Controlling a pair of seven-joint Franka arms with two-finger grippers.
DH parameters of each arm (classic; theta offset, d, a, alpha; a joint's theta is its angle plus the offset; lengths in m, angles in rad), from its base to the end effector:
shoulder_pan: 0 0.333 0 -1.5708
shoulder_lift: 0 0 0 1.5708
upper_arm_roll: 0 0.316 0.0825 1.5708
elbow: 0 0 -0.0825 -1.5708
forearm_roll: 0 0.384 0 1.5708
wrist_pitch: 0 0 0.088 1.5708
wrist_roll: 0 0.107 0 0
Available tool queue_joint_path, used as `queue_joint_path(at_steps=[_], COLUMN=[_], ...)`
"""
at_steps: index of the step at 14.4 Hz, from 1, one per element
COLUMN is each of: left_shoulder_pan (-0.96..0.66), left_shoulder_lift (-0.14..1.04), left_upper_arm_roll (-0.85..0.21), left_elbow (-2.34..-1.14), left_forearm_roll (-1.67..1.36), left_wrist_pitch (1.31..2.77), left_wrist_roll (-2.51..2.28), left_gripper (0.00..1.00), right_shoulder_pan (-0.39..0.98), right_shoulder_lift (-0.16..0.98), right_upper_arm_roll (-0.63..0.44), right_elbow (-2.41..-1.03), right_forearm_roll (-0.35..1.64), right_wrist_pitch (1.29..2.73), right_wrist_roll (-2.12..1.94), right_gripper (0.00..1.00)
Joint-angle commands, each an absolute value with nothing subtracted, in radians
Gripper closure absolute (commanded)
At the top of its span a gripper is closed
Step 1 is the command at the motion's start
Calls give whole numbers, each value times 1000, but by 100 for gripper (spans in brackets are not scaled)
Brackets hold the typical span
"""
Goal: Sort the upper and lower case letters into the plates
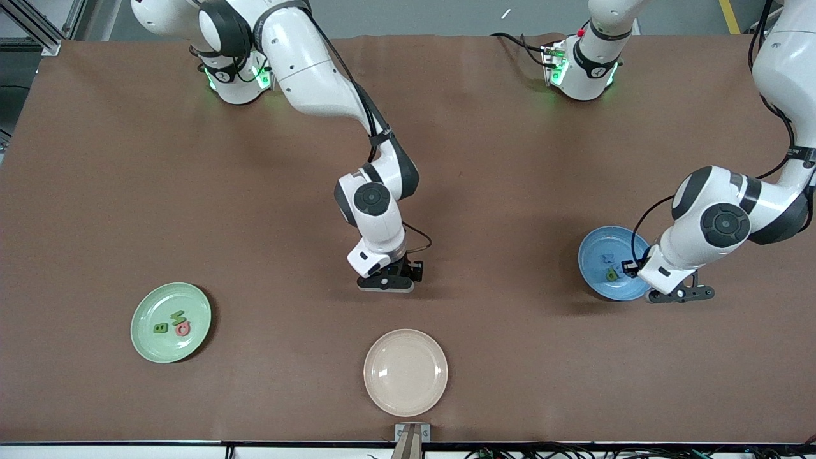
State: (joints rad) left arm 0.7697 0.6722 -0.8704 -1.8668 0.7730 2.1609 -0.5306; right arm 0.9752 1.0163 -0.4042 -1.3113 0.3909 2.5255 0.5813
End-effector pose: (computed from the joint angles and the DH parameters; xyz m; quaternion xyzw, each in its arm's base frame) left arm 0.6262 0.0011 0.2516 -0.9978 -0.0226 0.0072 0.0614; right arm 0.5959 0.4780 0.1773 -0.9890 0.0375 -0.1316 0.0566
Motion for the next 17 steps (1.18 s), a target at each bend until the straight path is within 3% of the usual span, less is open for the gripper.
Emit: queue_joint_path(at_steps=[1,5,7,12,14,15,16,17], left_shoulder_pan=[796,815,816,818,815,812,807,807], left_shoulder_lift=[649,663,664,667,676,681,684,678], left_upper_arm_roll=[-884,-884,-884,-881,-881,-881,-881,-882], left_elbow=[-1896,-1908,-1914,-1916,-1914,-1913,-1910,-1908], left_forearm_roll=[762,762,762,762,762,764,764,764], left_wrist_pitch=[2158,2161,2161,2161,2161,2161,2161,2163], left_wrist_roll=[-503,-499,-500,-500,-500,-500,-502,-512], left_gripper=[99,99,99,99,98,86,56,4], right_shoulder_pan=[983,979,953,792,761,758,743,708], right_shoulder_lift=[1020,1011,953,833,807,810,814,816], right_upper_arm_roll=[-402,-403,-408,-422,-519,-572,-612,-623], right_elbow=[-1315,-1313,-1313,-1273,-1281,-1282,-1285,-1290], right_forearm_roll=[382,368,373,364,362,364,364,362], right_wrist_pitch=[2542,2533,2485,2176,2079,2033,1984,1959], right_wrist_roll=[583,588,580,303,93,-1,-84,-153], right_gripper=[60,95,98,100,100,99,99,99])
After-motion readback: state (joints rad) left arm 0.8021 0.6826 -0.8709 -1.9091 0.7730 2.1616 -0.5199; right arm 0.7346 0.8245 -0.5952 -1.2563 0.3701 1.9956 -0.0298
